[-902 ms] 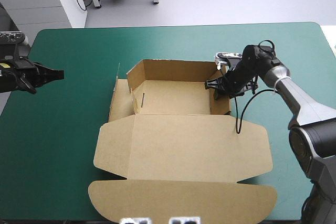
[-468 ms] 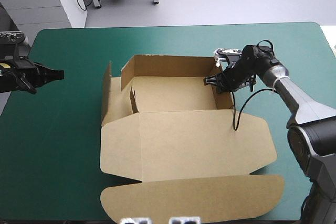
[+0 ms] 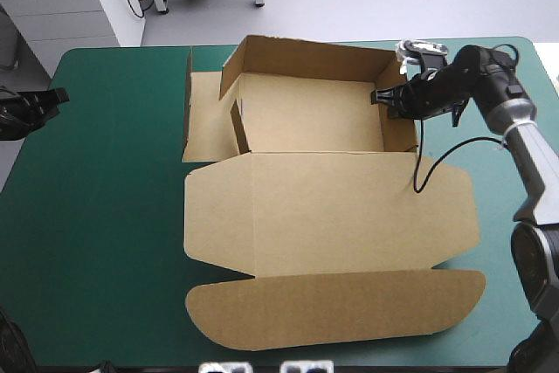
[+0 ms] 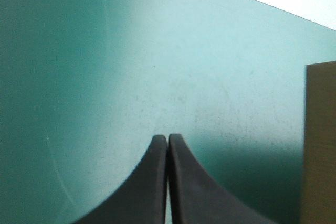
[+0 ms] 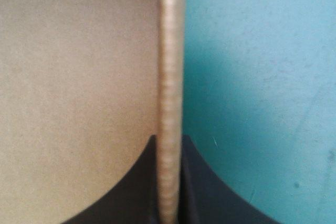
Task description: Fold the box
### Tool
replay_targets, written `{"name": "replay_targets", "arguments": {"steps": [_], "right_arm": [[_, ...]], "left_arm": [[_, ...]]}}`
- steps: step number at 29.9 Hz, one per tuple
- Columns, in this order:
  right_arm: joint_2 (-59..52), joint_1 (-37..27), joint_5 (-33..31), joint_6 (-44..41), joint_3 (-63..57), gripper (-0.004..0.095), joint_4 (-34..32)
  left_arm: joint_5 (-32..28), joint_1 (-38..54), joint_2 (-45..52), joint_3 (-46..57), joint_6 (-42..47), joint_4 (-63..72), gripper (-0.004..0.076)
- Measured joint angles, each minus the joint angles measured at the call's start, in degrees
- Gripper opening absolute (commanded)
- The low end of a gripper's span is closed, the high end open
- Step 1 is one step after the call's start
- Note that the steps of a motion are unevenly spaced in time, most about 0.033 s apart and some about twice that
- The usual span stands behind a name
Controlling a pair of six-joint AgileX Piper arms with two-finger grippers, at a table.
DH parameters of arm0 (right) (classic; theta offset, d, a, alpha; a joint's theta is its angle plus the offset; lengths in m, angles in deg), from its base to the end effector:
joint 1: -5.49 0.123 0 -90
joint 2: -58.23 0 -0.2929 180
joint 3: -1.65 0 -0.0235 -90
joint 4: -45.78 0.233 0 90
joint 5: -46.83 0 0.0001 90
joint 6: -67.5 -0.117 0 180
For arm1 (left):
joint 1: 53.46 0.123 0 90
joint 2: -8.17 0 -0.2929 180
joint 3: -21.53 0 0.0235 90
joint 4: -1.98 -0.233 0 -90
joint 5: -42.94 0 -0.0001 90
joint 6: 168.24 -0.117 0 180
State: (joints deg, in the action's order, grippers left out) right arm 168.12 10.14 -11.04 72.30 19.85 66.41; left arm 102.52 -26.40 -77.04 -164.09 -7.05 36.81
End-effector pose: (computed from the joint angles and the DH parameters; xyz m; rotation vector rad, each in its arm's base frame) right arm 0.3885 0.0666 0.3205 -0.0713 2.5763 0.4635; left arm 0.2699 0.0731 0.4093 -0.2910 2.2248 -0.3550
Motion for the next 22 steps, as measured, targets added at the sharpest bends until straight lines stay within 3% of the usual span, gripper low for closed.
{"name": "replay_targets", "arguments": {"steps": [9, 15, 22], "right_arm": [[-7.5, -6.3, -2.0, 7.3, 0.1, -0.0014, 8.2], [-9.3, -6.5, -1.7, 11.0, 0.1, -0.0014, 14.7], [-9.3, -3.8, 0.7, 12.3, 0.1, -0.0014, 16.0]], "left_arm": [[6.6, 1.0, -9.7, 0.0, -10.7, 24.7, -0.0008], [9.0, -4.6, -11.4, 0.1, -13.8, 31.4, -0.0008], [10.3, -11.2, -11.2, 0.1, -16.7, 37.7, -0.0008]]}}
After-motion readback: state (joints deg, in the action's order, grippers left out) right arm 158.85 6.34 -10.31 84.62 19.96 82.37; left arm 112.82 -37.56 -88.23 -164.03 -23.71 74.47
